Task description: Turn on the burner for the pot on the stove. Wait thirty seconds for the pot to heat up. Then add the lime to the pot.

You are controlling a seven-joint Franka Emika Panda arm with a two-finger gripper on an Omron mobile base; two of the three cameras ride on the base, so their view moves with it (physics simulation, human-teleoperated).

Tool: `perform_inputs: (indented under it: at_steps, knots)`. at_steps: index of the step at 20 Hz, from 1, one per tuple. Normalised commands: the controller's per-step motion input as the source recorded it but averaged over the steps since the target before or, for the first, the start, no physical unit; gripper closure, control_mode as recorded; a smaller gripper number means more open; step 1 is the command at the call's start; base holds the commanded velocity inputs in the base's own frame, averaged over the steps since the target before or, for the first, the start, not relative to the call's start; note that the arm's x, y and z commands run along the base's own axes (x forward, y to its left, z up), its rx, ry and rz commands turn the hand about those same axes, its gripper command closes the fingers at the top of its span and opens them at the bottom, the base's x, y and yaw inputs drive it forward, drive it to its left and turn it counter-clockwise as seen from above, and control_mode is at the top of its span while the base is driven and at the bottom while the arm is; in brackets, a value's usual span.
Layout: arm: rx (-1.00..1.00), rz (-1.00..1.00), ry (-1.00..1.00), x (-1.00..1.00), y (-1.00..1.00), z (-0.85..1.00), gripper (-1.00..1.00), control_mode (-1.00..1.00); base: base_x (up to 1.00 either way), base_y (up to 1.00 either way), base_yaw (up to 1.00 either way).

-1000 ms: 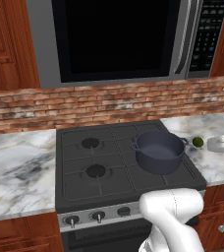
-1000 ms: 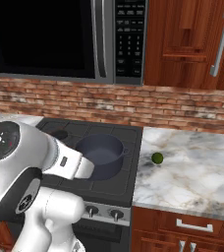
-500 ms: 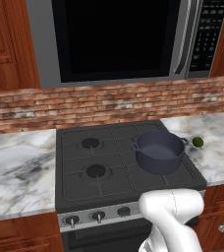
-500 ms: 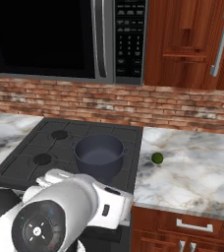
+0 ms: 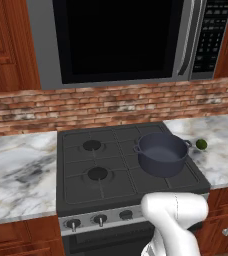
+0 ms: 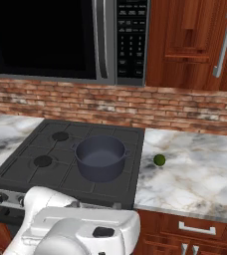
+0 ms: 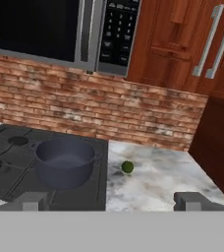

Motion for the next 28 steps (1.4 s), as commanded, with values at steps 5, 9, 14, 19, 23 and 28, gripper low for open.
perform_inputs:
  at_steps: [5, 9, 14, 19, 23, 28]
  knots:
    - [-0.29, 0.00, -0.35, -0.21, 0.17, -0.67, -1.00, -1.00, 0.00, 0.00, 0.00]
    - [-0.06, 0.00, -0.19, 0.00, 0.22, -0.53, -1.00, -1.00, 0.00, 0.00, 0.00]
    - [0.05, 0.00, -0.12, 0.05, 0.31, -0.71, -1.00, -1.00, 0.00, 0.00, 0.00]
    - [0.23, -0.01, 0.00, 0.18, 0.05, -0.87, -1.00, -1.00, 0.00, 0.00, 0.00]
    - [0.20, -0.02, -0.05, 0.11, 0.16, -0.69, -1.00, -1.00, 0.00, 0.00, 0.00]
    - [0.24, -0.20, -0.01, 0.30, 0.07, -0.67, -1.00, -1.00, 0.00, 0.00, 0.00]
